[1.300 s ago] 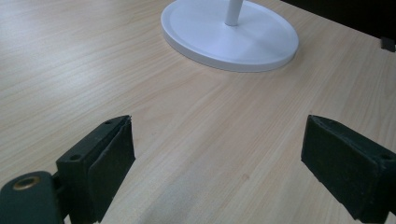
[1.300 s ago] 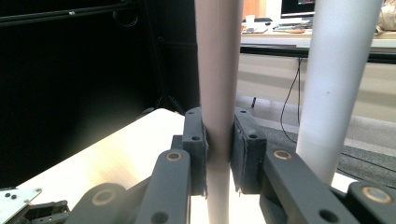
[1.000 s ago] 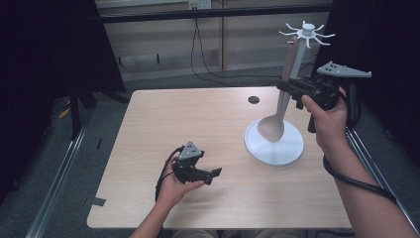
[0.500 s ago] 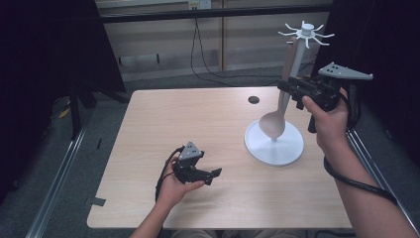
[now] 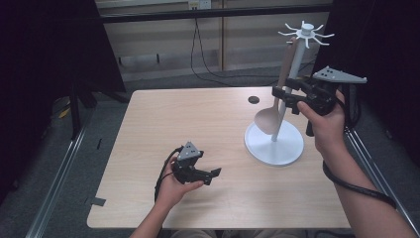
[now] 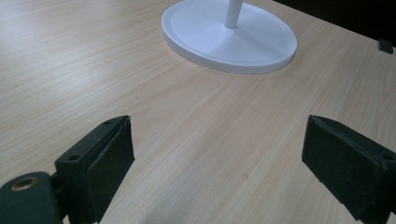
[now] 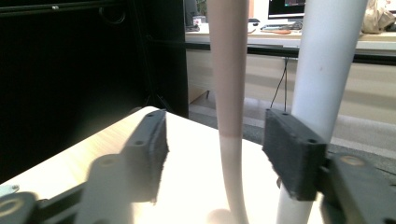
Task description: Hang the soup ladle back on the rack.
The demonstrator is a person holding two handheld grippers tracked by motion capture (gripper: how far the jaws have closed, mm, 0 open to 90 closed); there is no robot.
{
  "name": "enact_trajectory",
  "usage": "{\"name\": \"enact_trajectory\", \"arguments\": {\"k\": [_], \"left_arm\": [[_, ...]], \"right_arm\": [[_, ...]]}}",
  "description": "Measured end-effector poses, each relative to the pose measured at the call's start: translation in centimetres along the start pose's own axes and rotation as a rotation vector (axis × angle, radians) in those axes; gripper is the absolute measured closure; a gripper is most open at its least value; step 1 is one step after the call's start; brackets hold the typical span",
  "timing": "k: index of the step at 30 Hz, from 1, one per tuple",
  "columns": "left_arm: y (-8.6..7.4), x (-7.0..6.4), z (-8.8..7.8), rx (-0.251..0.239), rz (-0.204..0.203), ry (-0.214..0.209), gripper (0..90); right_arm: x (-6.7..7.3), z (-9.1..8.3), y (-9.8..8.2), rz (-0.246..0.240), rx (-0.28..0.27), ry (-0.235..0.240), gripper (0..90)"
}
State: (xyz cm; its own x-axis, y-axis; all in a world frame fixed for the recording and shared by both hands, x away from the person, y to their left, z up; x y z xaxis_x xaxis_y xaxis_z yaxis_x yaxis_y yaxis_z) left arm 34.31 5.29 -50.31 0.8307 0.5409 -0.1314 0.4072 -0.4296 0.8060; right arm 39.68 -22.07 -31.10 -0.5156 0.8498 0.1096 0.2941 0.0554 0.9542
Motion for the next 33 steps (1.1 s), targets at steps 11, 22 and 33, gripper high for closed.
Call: {"name": "enact_trajectory", "arguments": {"k": [11,22,33], "left_arm": [[0.0,0.0,0.0,-0.004,-0.006,0.005,9.0],[0.0,0.1,0.0,0.001,-0.001,0.002,8.9],[-0.1,0.2,0.0,-0.001,-0.01,0.002,8.4]], "right_arm": [[0.4,-0.2,-1.1,-0.033,0.027,-0.022,16.2],[0.5,-0.5,-2.4,-0.073,0.083,-0.05,4.9],[0.8,-1.5,-5.1,-0.097,0.131,-0.029,1.1]]}}
Point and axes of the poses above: each handheld gripper's, and its own axes: z roughly forward along the jaws, y roughly out of its top, x roughly to its left, the point moved 7 cm from there along z, roughly forward along the jaws, and after that the axes turned 4 degrees about x, right-handed, at the moved point
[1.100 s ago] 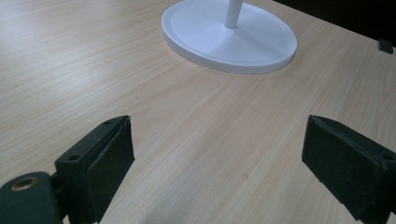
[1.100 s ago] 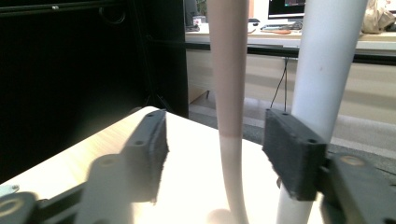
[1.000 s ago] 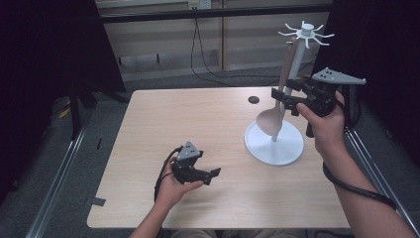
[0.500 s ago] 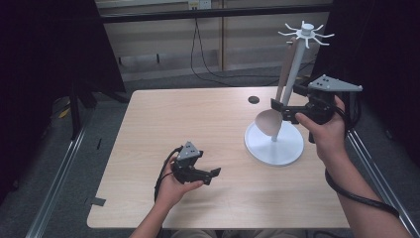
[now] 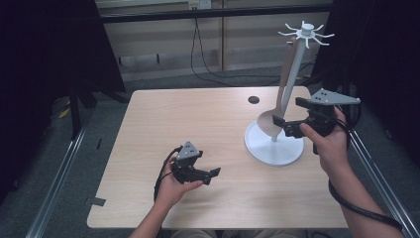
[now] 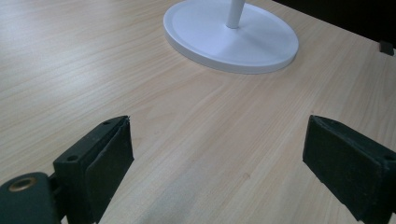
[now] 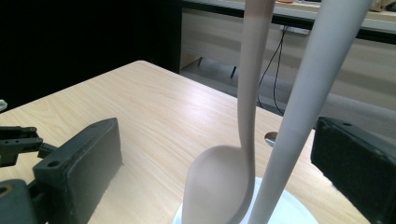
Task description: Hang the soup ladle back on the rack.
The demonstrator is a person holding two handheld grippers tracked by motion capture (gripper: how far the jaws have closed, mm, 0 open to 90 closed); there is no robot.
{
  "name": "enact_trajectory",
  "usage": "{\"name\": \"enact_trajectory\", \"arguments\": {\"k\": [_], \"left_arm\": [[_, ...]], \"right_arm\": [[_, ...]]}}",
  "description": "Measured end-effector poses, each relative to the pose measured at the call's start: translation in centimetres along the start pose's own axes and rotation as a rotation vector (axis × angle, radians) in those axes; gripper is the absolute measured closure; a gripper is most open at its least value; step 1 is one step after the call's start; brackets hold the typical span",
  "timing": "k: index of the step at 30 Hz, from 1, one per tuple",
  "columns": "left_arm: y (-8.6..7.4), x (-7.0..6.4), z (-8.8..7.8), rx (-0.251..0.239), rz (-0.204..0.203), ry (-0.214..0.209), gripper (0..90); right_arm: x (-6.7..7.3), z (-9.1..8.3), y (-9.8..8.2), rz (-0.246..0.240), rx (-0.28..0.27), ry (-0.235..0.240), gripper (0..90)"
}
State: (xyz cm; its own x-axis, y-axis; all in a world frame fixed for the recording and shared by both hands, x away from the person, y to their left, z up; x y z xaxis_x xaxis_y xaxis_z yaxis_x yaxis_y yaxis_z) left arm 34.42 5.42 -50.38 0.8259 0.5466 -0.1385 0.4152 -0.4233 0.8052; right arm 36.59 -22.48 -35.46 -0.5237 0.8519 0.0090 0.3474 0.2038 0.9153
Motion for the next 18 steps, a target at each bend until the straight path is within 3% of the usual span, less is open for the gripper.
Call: {"name": "enact_trajectory", "arguments": {"k": [7,18], "left_arm": [[0.0,0.0,-0.1,0.003,0.003,0.001,8.4],[0.0,0.0,-0.1,-0.001,-0.003,0.0,7.8]], "right_arm": [[0.3,-0.2,-1.8,0.017,0.015,0.013,1.1],[1.3,-0.2,-4.6,-0.005,0.051,0.025,1.1]]}}
Point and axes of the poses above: each handheld gripper's, and its own axes: z roughly forward along the jaws, y roughly out of its top, x roughly to its left, the point moved 7 cm from there along z, roughly forward along the jaws, and after that the axes turned 4 degrees about x, right-handed, at the moved point
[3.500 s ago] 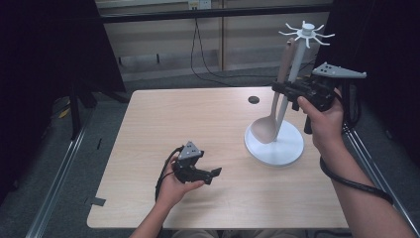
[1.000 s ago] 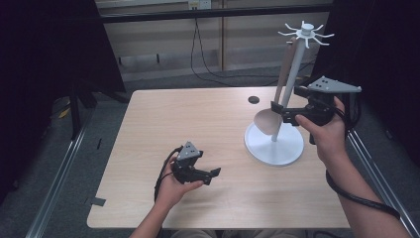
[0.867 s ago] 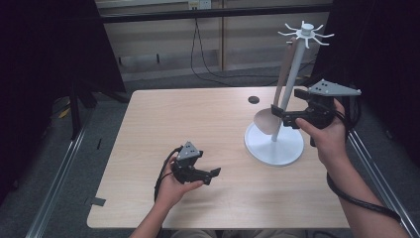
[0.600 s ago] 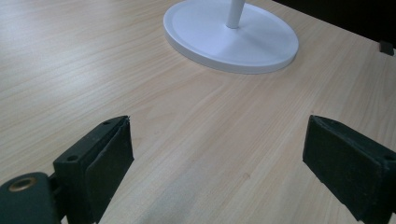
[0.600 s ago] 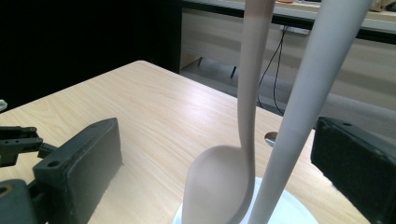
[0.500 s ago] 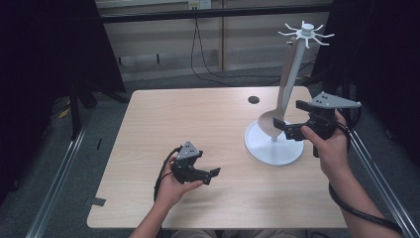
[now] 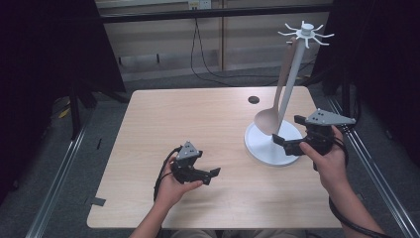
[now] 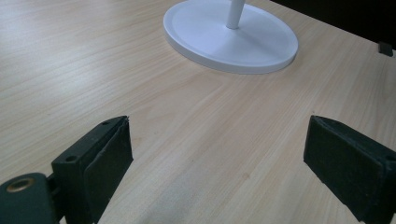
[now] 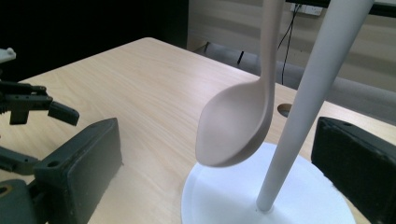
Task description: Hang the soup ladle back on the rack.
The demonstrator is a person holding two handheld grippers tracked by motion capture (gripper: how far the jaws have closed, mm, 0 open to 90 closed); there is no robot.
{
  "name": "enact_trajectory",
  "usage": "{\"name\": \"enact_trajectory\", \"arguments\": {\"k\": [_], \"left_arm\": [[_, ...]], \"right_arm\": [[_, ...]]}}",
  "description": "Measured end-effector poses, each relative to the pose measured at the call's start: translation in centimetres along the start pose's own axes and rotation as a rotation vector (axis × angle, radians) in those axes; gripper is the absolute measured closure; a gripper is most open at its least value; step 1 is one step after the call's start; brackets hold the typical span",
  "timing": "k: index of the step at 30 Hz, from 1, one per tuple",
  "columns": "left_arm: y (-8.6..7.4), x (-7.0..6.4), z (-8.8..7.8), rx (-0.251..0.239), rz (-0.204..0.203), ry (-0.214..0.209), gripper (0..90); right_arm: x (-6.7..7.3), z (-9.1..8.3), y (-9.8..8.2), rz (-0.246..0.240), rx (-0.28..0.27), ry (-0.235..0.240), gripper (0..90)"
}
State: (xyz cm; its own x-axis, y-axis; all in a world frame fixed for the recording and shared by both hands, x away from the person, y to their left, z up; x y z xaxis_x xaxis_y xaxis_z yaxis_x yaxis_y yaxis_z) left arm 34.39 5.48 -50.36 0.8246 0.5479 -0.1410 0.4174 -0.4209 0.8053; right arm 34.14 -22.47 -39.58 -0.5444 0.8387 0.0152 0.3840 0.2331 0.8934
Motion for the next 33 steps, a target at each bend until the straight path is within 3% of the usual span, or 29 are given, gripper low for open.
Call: {"name": "enact_trajectory", "arguments": {"k": [19,33], "left_arm": [[-0.2,-0.2,0.2,0.011,-0.009,-0.023,3.5],[-0.4,-0.2,0.3,0.028,0.011,-0.032,2.8]], "right_arm": [[0.0,-0.1,-4.6,0.034,0.054,0.024,1.2],[0.5,0.4,-7.5,0.051,0.09,0.042,1.3]]}}
Point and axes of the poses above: each handheld gripper's, and its own axes: z roughly forward along the jaws, y roughly out of its top, x roughly to its left, the point moved 7 cm from there along z, roughly forward along the jaws, and after that the axes turned 4 degrees about x, right-handed, at the moved point
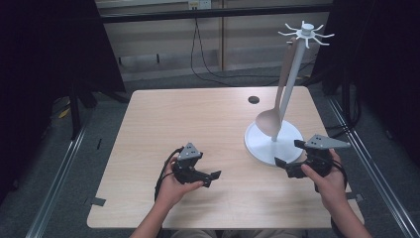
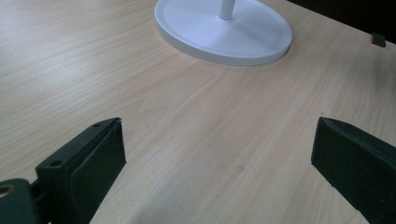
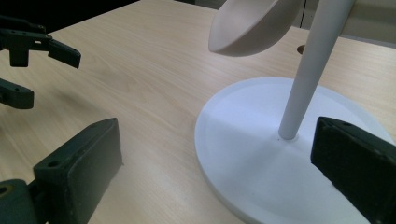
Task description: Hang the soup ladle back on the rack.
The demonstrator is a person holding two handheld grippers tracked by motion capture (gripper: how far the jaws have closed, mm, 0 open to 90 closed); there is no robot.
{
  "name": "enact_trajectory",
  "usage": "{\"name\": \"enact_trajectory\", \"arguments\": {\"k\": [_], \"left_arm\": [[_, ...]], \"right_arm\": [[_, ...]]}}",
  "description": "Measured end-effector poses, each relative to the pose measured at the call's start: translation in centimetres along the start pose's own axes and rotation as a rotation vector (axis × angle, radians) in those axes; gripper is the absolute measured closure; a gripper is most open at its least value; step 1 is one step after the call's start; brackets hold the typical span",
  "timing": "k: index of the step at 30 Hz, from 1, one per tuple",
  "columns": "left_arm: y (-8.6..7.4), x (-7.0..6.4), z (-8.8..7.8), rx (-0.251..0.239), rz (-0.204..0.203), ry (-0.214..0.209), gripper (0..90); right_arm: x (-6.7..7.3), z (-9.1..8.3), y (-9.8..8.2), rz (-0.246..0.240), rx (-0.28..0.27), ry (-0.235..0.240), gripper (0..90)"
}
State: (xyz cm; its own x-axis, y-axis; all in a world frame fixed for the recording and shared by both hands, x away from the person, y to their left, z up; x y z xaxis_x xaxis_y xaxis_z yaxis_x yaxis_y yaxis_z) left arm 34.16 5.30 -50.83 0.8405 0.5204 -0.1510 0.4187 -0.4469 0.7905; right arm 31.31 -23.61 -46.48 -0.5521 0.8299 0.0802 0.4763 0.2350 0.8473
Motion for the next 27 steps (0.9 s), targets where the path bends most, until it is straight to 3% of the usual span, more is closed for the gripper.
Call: {"name": "enact_trajectory", "arguments": {"k": [27], "left_arm": [[-0.2,0.2,-0.1,0.007,0.016,0.0,1.8]], "right_arm": [[0.1,1.6,-4.1,-0.011,0.08,0.02,1.6]]}}
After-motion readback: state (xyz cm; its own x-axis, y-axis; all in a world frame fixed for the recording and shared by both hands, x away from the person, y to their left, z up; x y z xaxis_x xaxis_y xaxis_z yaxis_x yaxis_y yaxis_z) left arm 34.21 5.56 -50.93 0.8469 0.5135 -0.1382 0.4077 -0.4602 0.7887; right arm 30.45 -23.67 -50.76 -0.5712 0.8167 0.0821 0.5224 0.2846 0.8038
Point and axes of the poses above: each handheld gripper's, and its own axes: z roughly forward along the jaws, y roughly out of its top, x roughly to its left, the point moved 7 cm from there along z, roughly forward along the jaws, and after that the axes turned 4 degrees about x, right-handed, at the moved point
